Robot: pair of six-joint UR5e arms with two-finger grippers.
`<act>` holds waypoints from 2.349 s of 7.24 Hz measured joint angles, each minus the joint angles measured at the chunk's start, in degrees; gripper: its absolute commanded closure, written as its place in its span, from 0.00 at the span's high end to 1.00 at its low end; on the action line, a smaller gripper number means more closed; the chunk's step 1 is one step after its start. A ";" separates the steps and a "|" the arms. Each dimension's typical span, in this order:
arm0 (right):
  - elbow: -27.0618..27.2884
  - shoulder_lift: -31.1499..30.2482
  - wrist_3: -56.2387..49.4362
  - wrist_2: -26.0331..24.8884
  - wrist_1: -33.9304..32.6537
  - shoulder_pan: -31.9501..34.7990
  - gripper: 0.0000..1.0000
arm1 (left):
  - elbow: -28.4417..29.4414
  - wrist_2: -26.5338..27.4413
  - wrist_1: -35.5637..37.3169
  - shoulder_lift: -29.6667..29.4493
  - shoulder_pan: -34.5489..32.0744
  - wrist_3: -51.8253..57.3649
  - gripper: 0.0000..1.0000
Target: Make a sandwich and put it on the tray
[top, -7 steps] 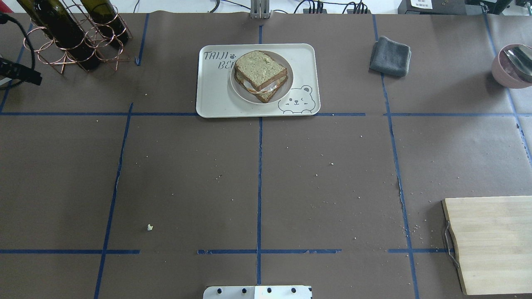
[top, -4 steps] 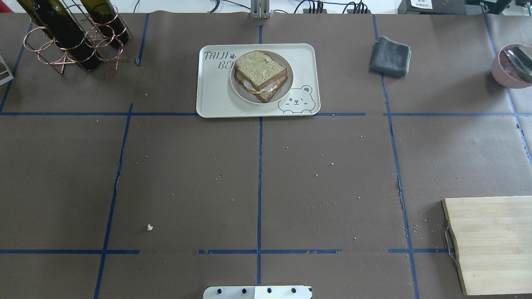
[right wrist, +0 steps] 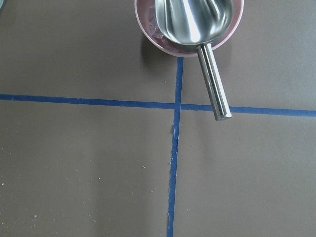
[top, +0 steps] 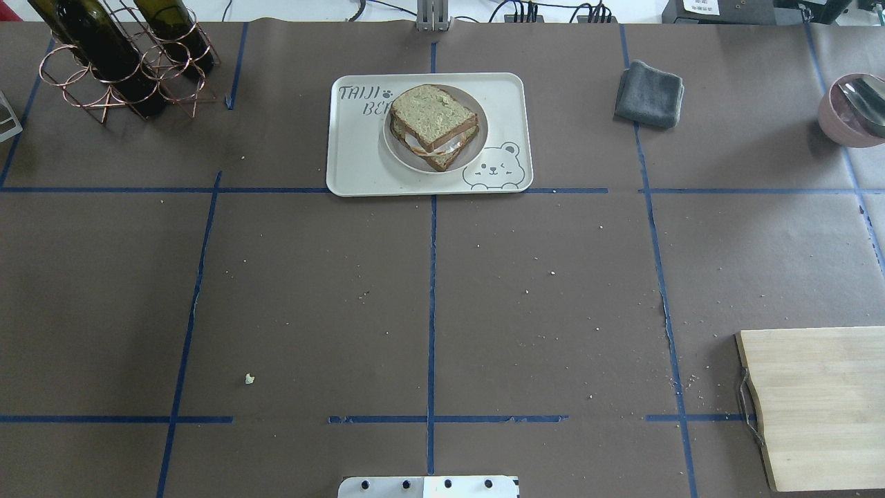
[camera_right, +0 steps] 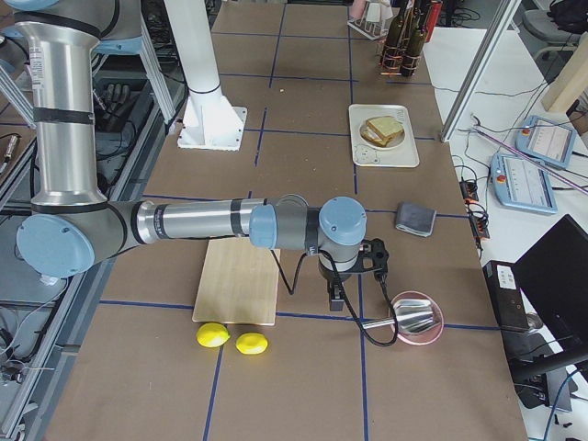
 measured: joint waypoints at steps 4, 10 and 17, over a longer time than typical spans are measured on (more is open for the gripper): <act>-0.28 -0.01 0.03 0.05 -0.02 -0.01 1.00 | -2.28 -1.97 14.64 -0.47 -0.10 -0.03 1.00; -0.89 -0.46 0.00 0.81 -0.09 -0.02 1.00 | -2.63 -8.40 19.43 0.95 -0.35 0.04 1.00; -1.20 -0.43 -0.11 0.68 0.00 -0.02 1.00 | -2.87 -8.47 19.24 0.92 -0.43 -0.03 1.00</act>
